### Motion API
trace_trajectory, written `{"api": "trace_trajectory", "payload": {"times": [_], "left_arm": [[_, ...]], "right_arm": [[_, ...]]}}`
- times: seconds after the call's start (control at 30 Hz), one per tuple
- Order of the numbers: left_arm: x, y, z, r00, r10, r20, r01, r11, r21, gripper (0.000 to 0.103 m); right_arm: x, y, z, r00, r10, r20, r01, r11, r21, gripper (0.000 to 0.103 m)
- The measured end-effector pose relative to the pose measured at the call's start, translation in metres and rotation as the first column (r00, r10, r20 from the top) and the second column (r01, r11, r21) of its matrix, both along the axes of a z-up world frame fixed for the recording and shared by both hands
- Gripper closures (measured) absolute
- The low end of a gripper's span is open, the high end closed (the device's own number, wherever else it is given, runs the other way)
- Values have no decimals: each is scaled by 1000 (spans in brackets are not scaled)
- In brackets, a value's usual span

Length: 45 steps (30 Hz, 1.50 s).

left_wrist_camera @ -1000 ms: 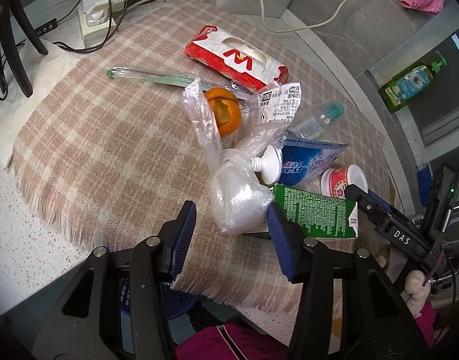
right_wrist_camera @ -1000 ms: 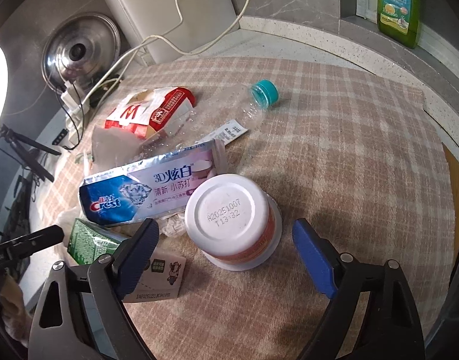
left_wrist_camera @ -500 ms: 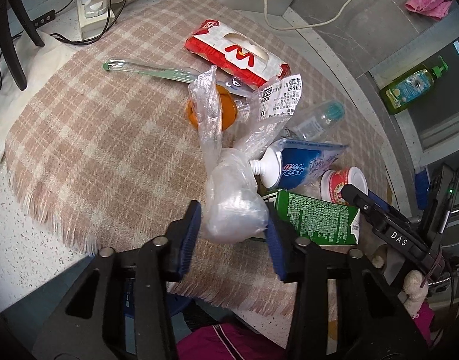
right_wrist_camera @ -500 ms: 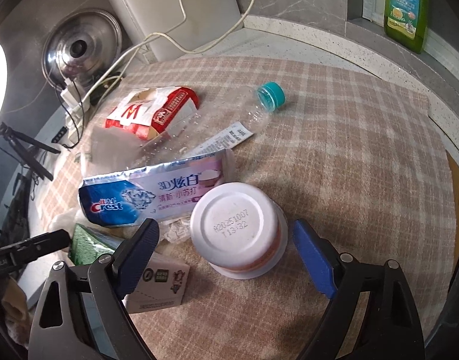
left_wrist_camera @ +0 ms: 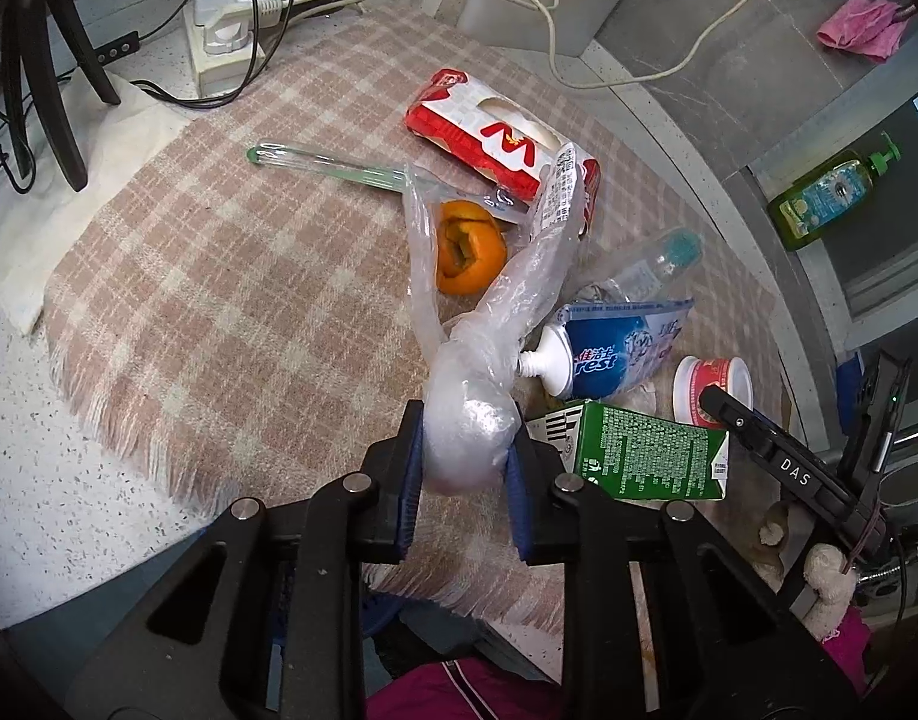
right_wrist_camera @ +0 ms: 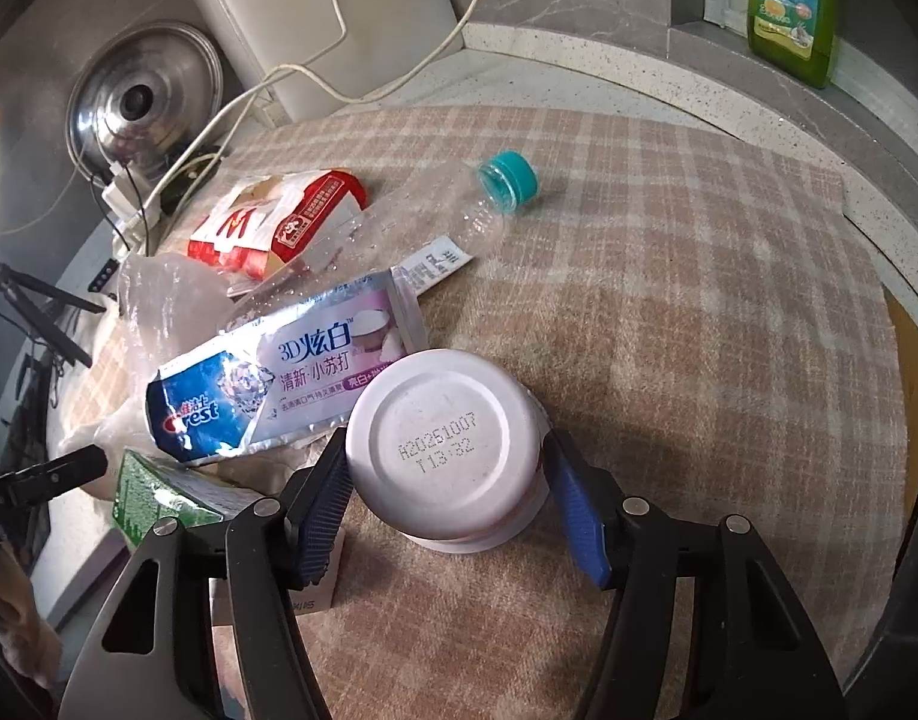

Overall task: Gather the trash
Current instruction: 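Carry the cup and bag down over the blue basket with both tools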

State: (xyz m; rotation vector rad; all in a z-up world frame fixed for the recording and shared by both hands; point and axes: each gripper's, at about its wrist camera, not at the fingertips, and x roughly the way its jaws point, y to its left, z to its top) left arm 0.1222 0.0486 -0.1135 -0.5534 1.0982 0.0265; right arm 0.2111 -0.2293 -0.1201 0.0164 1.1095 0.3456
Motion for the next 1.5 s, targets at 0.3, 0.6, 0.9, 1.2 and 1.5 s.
{"api": "trace_trajectory", "payload": {"times": [0.3,0.6,0.9,1.2,1.5], "left_arm": [[-22,14,19,999,25,41,-27,999,41,80],[-50,31,39,995,52,85,-57,996,63,80],[-86,42,44,995,53,89,-59,996,65,80],[-126,46,38,997,35,72,-39,998,53,80],[-161,46,25,999,6,42,-7,999,37,80]], "right_arm": [[-15,-17,15,998,-61,31,60,998,30,41],[-37,-25,41,991,-105,84,100,993,66,41],[-73,-14,66,989,-88,116,75,991,114,41],[-116,13,74,993,-28,114,12,990,141,42],[-157,49,69,995,44,91,-57,988,146,42]]}}
